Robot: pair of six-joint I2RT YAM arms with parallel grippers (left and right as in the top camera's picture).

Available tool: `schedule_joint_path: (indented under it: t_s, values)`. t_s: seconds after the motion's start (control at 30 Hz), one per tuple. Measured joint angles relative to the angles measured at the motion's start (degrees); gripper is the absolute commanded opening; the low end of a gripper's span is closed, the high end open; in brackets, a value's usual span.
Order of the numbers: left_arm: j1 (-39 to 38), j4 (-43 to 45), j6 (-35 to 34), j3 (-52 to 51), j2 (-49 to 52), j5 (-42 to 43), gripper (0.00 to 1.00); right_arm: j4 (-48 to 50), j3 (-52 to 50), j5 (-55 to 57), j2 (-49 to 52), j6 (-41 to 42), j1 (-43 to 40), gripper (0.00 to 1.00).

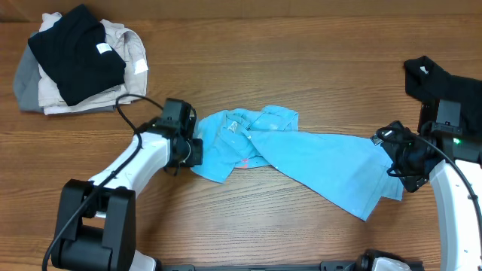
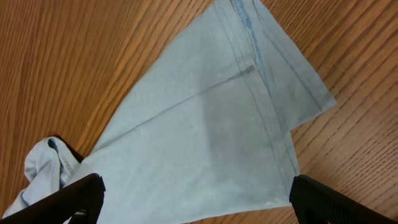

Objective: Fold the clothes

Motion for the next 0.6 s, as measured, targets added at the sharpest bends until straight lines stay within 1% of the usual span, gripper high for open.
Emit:
schedule_joint_path:
  t_s: [0.2, 0.3, 0.4, 0.6]
  values:
    - [0.13, -6.21, -5.38, 5.09, -2.38, -6.47, 0.04, -1.88, 0.0, 0.22, 0.11, 0.04, 0.0, 1.0]
    - [1.14, -8.31, -8.07, 6.54, -4.61, -8.15, 0.04, -3.48, 0.0, 0.2, 0.87, 0.0, 0.0, 1.0]
    - [3.5, -9.73, -10.08, 6.88, -6.6, -8.98, 0.04, -4.9, 0.0, 0.04, 2.16, 0.0, 0.0, 1.0]
    - [11.74, -12.81, -12.41, 6.97, -7.28, -9.64, 0.04, -7.08, 0.0, -1.27, 6.01, -0.02, 0.02, 1.0]
